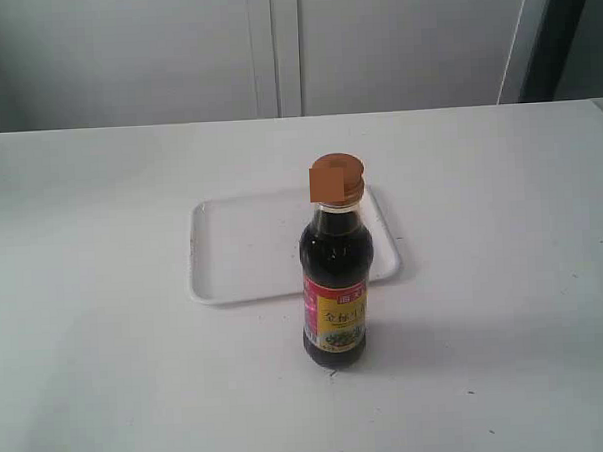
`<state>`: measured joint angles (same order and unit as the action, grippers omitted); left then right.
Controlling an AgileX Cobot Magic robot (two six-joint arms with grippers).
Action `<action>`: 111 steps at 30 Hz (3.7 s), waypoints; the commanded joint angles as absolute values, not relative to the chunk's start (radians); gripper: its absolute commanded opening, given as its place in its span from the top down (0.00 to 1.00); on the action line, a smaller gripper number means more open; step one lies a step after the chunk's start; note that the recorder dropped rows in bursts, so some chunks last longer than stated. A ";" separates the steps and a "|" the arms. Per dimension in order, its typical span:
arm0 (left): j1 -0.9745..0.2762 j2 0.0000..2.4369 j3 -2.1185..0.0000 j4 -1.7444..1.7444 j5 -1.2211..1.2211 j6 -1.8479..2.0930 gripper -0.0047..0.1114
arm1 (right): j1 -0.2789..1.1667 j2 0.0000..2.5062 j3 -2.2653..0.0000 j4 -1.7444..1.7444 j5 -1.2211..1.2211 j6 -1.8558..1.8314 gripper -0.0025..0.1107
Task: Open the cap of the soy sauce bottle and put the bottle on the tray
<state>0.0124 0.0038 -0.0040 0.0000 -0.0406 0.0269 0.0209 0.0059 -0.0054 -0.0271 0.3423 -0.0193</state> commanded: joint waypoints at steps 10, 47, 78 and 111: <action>0.017 0.000 0.000 0.000 -0.078 -0.071 0.96 | 0.022 0.000 0.000 -0.035 0.340 -0.023 0.98; 0.017 0.768 -0.495 0.548 -0.516 -0.548 0.96 | 0.022 0.000 0.000 -0.035 0.340 0.006 0.98; -0.193 1.232 -0.617 0.900 -1.062 -0.784 0.96 | 0.022 0.000 0.000 -0.030 0.340 0.000 0.98; -0.320 1.309 -0.662 1.286 -1.221 -1.017 0.11 | 0.022 0.000 0.000 -0.030 0.340 0.000 0.98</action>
<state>-0.2921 1.3107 -0.6563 1.2677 -1.2091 -1.0073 0.0209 0.0042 -0.0054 -0.0271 0.3423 0.0000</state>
